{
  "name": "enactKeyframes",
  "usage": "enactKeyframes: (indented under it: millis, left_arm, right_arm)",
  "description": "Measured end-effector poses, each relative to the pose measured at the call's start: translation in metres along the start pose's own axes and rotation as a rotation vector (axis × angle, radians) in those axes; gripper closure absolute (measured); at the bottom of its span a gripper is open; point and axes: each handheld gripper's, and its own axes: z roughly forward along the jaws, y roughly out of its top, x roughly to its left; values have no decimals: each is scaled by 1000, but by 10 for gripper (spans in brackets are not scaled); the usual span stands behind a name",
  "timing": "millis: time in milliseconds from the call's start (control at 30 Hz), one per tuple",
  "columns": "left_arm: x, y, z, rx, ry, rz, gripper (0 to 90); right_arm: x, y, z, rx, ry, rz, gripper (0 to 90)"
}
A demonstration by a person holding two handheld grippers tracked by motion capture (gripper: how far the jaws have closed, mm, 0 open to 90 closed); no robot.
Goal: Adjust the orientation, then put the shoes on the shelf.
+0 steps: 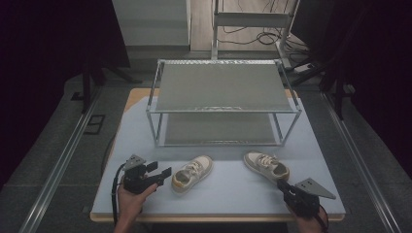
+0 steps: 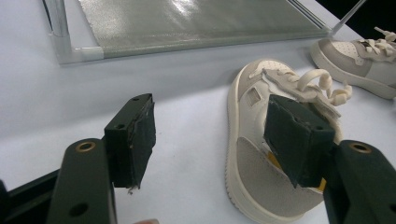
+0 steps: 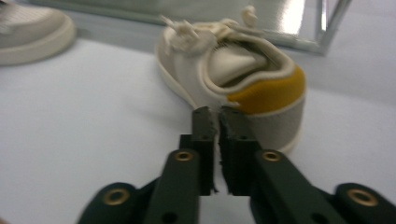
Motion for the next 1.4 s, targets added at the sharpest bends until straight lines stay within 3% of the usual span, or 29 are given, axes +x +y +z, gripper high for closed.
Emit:
enactKeyframes:
  millis: [133, 300, 333, 433, 500, 633, 800, 833, 933, 1033, 1100, 1133, 1200, 1233, 1267, 1400]
  left_arm:
    - [-1, 0, 0, 3, -3, 3, 341]
    - [-3, -1, -3, 5, -18, 8, 337]
    - [-4, -1, -4, 0, -28, 10, 337]
    - [-6, -1, -11, -10, -63, 10, 334]
    - [-9, -1, -18, -18, -70, 18, 334]
    - [-13, -3, -22, -14, -70, 34, 352]
    - [-21, -8, -30, 4, -57, 65, 557]
    - [-21, -10, -32, 1, -54, 68, 557]
    - [-23, -13, -38, -14, -41, 73, 711]
    - [-26, -11, -43, -26, -36, 75, 757]
    - [-28, -11, -46, -30, -55, 84, 743]
    - [-31, -13, -47, -10, -86, 104, 711]
    - [-34, -15, -47, -1, -84, 117, 574]
    - [-37, -19, -47, 4, -66, 131, 574]
    - [-39, -22, -45, 10, -58, 141, 433]
    - [-42, -24, -36, 40, -48, 150, 287]
  right_arm:
    - [1, 6, -5, -65, 77, -10, 715]
    - [1, 11, -7, -94, 127, -5, 528]
    - [1, 11, -7, -94, 127, -5, 528]
    - [-2, 15, -9, -118, 145, 5, 403]
    - [-6, 16, -12, -136, 122, 3, 320]
    - [-14, 18, -15, -121, 111, 20, 311]
    - [-31, 19, -19, -105, 105, 57, 277]
    - [-34, 19, -19, -101, 108, 61, 274]
    - [-41, 21, -15, -70, 116, 68, 267]
    - [-43, 21, -11, -58, 126, 67, 263]
    - [-43, 22, -9, -36, 141, 64, 242]
    - [-43, 21, -7, -21, 145, 61, 227]
    - [-43, 20, -6, -18, 146, 64, 220]
    - [-44, 19, -5, -11, 153, 69, 214]
    - [-45, 17, -2, -7, 158, 74, 208]
    - [-45, 17, 3, 5, 166, 77, 204]
